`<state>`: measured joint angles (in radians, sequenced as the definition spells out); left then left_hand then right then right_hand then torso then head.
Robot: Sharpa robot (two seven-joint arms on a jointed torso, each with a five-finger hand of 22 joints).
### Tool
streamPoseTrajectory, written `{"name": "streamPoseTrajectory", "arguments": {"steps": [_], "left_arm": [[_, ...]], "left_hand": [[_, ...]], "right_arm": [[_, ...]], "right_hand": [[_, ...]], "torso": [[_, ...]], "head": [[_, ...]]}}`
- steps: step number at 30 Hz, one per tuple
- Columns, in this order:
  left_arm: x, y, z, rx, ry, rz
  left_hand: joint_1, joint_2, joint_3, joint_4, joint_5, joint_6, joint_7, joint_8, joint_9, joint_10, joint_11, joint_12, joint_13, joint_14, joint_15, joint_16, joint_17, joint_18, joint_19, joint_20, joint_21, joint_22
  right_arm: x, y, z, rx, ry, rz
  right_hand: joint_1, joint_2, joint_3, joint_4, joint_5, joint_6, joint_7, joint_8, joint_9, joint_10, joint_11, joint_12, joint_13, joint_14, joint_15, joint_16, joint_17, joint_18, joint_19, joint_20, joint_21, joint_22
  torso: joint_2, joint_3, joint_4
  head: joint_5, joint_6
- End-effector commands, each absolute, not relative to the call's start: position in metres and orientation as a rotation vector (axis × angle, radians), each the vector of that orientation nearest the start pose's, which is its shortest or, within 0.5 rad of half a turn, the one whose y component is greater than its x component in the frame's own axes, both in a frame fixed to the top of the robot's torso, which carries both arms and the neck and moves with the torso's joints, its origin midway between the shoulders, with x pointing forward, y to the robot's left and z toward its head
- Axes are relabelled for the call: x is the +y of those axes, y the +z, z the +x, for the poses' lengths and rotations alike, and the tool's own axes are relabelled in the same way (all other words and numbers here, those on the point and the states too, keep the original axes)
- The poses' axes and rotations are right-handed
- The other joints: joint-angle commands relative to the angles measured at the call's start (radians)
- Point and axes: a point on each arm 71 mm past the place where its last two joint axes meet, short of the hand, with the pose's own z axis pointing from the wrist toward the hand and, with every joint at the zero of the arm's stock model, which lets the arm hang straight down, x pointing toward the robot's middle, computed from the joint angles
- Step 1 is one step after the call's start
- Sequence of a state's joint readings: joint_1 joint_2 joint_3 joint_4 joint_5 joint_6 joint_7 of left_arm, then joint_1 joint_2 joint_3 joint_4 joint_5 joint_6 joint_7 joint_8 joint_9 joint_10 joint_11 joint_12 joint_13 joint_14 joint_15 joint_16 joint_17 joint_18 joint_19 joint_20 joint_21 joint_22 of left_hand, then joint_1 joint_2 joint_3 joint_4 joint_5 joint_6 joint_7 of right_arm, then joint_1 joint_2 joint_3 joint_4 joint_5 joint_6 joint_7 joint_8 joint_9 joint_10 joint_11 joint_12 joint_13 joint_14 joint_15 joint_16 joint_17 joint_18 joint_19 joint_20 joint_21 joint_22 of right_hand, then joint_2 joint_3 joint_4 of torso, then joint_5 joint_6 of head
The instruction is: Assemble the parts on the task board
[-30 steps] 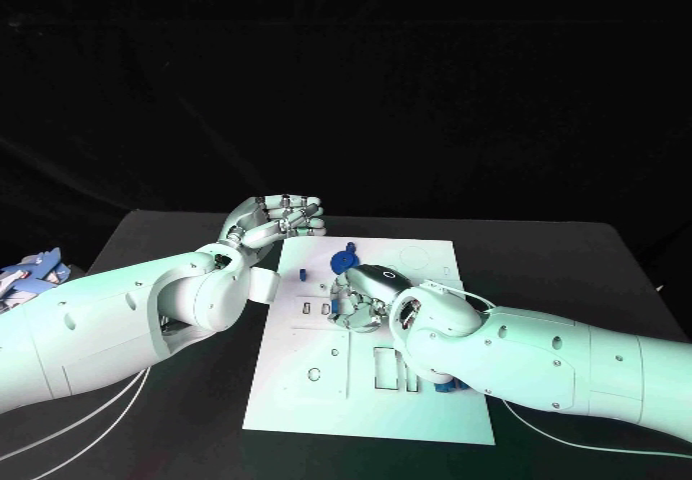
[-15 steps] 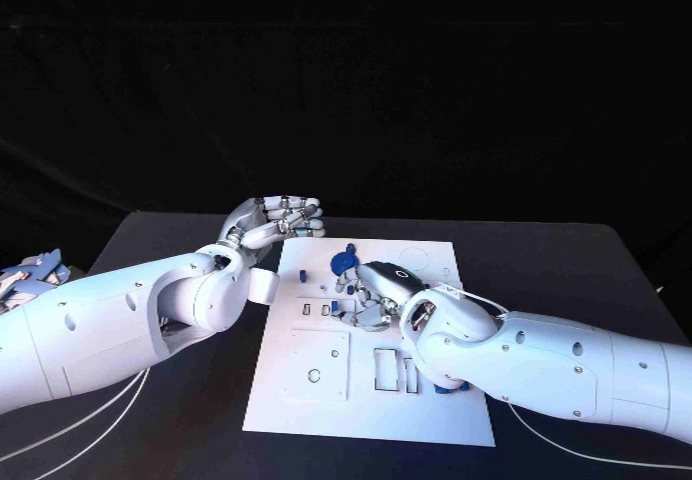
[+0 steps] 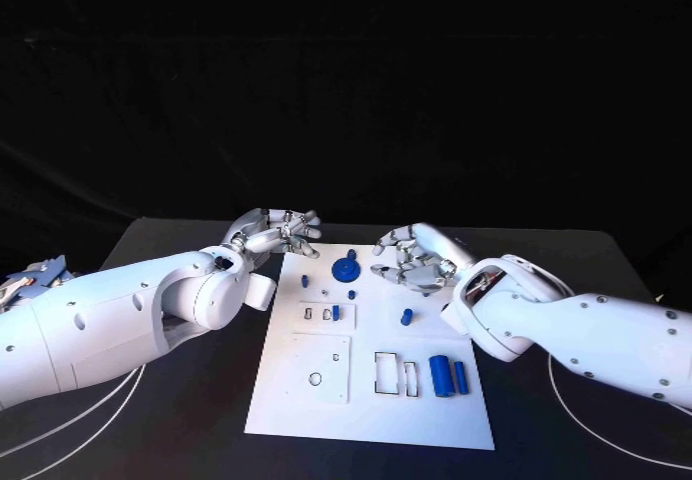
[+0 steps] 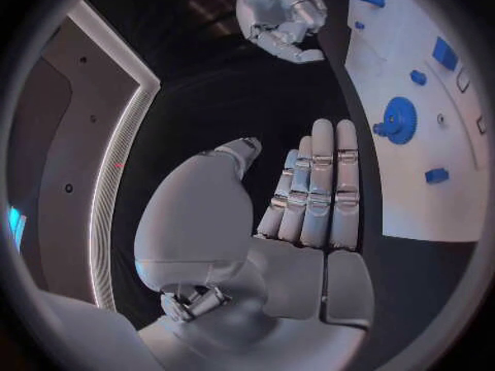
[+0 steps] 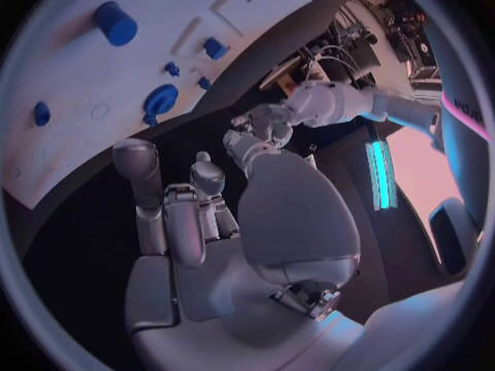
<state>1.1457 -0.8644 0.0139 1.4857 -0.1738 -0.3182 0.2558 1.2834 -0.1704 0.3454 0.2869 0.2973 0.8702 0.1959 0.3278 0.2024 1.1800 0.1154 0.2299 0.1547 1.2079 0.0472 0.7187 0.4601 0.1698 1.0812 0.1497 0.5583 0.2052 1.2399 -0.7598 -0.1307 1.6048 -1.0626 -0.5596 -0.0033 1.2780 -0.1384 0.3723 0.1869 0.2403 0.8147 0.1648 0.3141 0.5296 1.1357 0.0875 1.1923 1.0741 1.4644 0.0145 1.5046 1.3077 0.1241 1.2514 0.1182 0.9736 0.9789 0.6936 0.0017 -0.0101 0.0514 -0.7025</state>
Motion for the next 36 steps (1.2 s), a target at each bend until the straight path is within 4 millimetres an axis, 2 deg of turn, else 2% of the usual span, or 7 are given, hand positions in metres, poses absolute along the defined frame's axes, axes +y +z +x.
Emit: {"name": "streamPoseTrajectory", "arguments": {"steps": [1, 5, 10, 15, 25, 30, 36], "left_arm": [[0.224, -0.205, 0.492, 1.788, -1.237, -0.911], [0.22, -0.212, 0.493, 1.977, -1.109, -0.765], [0.211, -0.208, 0.497, 2.154, -0.879, -0.508], [0.2, -0.202, 0.504, 2.248, -0.665, -0.295], [0.18, -0.198, 0.512, 2.311, -0.473, -0.16], [0.172, -0.198, 0.514, 2.331, -0.431, -0.14], [0.167, -0.203, 0.513, 2.391, -0.373, -0.11]], "left_hand": [[-0.006, 0.016, -0.019, 0.001, 0.0, 0.03, -0.046, 0.091, 0.053, 0.049, -0.033, 0.13, 0.083, 0.066, -0.039, 0.165, 0.091, 0.014, 0.061, -0.034, 0.095, 0.052], [-0.053, 0.039, -0.033, 0.004, 0.005, -0.043, -0.06, 0.232, 0.167, -0.072, -0.057, 0.438, 0.321, 0.151, -0.054, 0.554, 0.503, 0.011, 0.021, -0.06, 0.308, 0.189], [-0.114, 0.044, -0.049, 0.007, 0.003, -0.05, -0.079, 0.286, 0.213, -0.065, -0.081, 0.602, 0.432, 0.263, -0.076, 0.685, 0.736, 0.009, 0.055, -0.08, 0.43, 0.283], [-0.152, 0.044, -0.073, 0.006, -0.01, -0.034, -0.11, 0.373, 0.286, 0.044, -0.104, 0.873, 0.729, 0.3, -0.099, 0.74, 0.839, -0.019, 0.128, -0.1, 0.577, 0.488], [-0.204, 0.044, -0.105, 0.008, -0.101, -0.05, -0.12, 0.423, 0.348, 0.054, -0.112, 0.933, 0.792, 0.308, -0.106, 0.757, 0.872, -0.03, 0.143, -0.106, 0.636, 0.568], [-0.205, 0.047, -0.11, 0.008, -0.107, -0.061, -0.118, 0.426, 0.359, 0.014, -0.111, 0.893, 0.735, 0.303, -0.107, 0.751, 0.862, -0.036, 0.176, -0.109, 0.666, 0.616], [-0.191, 0.069, -0.109, 0.007, -0.104, -0.086, -0.114, 0.422, 0.375, -0.049, -0.108, 0.822, 0.644, 0.314, -0.106, 0.773, 0.922, -0.07, 0.293, -0.115, 0.766, 0.807]], "right_arm": [[-0.161, -0.174, 0.467, 1.6, 1.102, 0.41], [-0.182, -0.169, 0.469, 1.595, 1.081, 0.476], [-0.201, -0.168, 0.472, 1.588, 1.042, 0.521], [-0.215, -0.169, 0.475, 1.585, 0.993, 0.552], [-0.223, -0.17, 0.477, 1.585, 0.957, 0.568], [-0.224, -0.17, 0.477, 1.587, 0.949, 0.573], [-0.226, -0.17, 0.477, 1.59, 0.941, 0.579]], "right_hand": [[0.004, 0.003, -0.007, 0.006, 0.006, 0.003, -0.002, 0.018, 0.009, 0.0, -0.008, -0.005, -0.003, 0.06, -0.01, -0.006, 0.097, 0.017, 0.004, -0.009, -0.004, 0.0], [0.003, 0.004, -0.011, 0.011, 0.013, 0.001, -0.005, 0.033, 0.017, 0.004, -0.011, -0.002, -0.003, 0.061, -0.013, -0.006, 0.097, 0.016, 0.008, -0.012, -0.003, 0.002], [0.005, 0.003, -0.013, 0.013, 0.02, -0.006, -0.007, 0.039, 0.02, 0.01, -0.013, 0.001, -0.002, 0.063, -0.014, -0.004, 0.103, 0.015, 0.014, -0.014, 0.003, 0.009], [0.015, -0.01, -0.019, 0.006, 0.023, -0.014, -0.008, 0.049, 0.024, 0.016, -0.015, 0.004, -0.003, 0.064, -0.017, -0.004, 0.103, 0.014, 0.021, -0.017, 0.003, 0.011], [0.014, -0.013, -0.021, 0.007, 0.024, -0.017, -0.008, 0.05, 0.024, 0.017, -0.015, 0.003, -0.005, 0.064, -0.017, -0.005, 0.101, 0.014, 0.021, -0.018, 0.001, 0.01], [0.013, -0.014, -0.023, 0.008, 0.026, -0.019, -0.007, 0.051, 0.024, 0.016, -0.014, 0.002, -0.007, 0.063, -0.017, -0.007, 0.098, 0.015, 0.02, -0.018, -0.003, 0.006], [0.011, -0.014, -0.024, 0.01, 0.028, -0.021, -0.007, 0.052, 0.024, 0.017, -0.014, 0.001, -0.008, 0.063, -0.017, -0.008, 0.095, 0.015, 0.019, -0.018, -0.005, 0.004]], "torso": [[-0.017, -0.0011, -0.0068], [-0.026, 0.0006, -0.0056], [-0.033, 0.0042, -0.0073], [-0.037, 0.0062, -0.0075], [-0.035, 0.0076, -0.0086], [-0.035, 0.0074, -0.0066], [-0.035, 0.0071, -0.0063]], "head": [[0.011, -0.008], [0.015, -0.013], [0.026, -0.025], [0.032, -0.03], [0.035, -0.035], [0.032, -0.04], [0.033, -0.044]]}}
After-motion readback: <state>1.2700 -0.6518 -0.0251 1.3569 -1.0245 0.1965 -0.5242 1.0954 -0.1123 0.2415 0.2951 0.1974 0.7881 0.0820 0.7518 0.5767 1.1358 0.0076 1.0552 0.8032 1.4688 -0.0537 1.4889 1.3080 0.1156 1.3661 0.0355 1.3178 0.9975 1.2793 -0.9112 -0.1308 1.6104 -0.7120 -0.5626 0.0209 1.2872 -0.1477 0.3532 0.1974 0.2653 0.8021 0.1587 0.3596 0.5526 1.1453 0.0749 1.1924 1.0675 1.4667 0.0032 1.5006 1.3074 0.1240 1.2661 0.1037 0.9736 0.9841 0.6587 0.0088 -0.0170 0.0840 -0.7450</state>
